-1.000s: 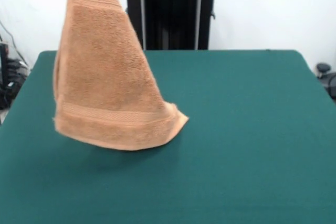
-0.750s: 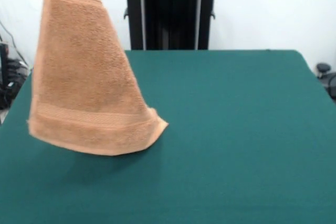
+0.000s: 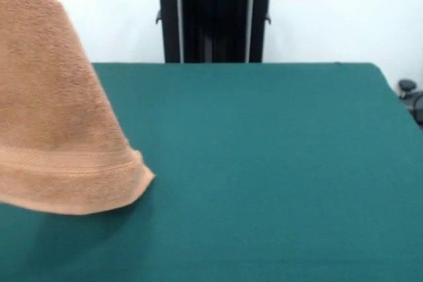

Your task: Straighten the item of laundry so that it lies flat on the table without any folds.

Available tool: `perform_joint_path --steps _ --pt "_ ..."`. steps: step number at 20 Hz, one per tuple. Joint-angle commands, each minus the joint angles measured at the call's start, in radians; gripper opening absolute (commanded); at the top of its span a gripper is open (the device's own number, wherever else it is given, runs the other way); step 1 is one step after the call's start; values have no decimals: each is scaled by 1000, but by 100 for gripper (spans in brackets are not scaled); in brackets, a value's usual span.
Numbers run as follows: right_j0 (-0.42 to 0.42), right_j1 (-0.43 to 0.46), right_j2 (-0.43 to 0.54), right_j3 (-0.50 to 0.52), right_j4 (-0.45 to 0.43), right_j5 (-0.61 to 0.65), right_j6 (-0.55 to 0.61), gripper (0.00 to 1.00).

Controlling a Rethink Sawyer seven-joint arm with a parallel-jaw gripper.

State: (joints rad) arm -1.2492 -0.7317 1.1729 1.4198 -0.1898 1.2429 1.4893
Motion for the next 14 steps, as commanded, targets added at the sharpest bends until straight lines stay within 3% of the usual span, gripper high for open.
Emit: perform_joint_path --steps 1,3,6,14 --pt "75 6 -5 -140 -50 161 -319 0" --pt "60 -22 7 -93 -48 133 -283 0" --pt "-18 -104 67 91 -15 6 -175 0" --pt "-160 -293 222 405 35 -262 87 0"
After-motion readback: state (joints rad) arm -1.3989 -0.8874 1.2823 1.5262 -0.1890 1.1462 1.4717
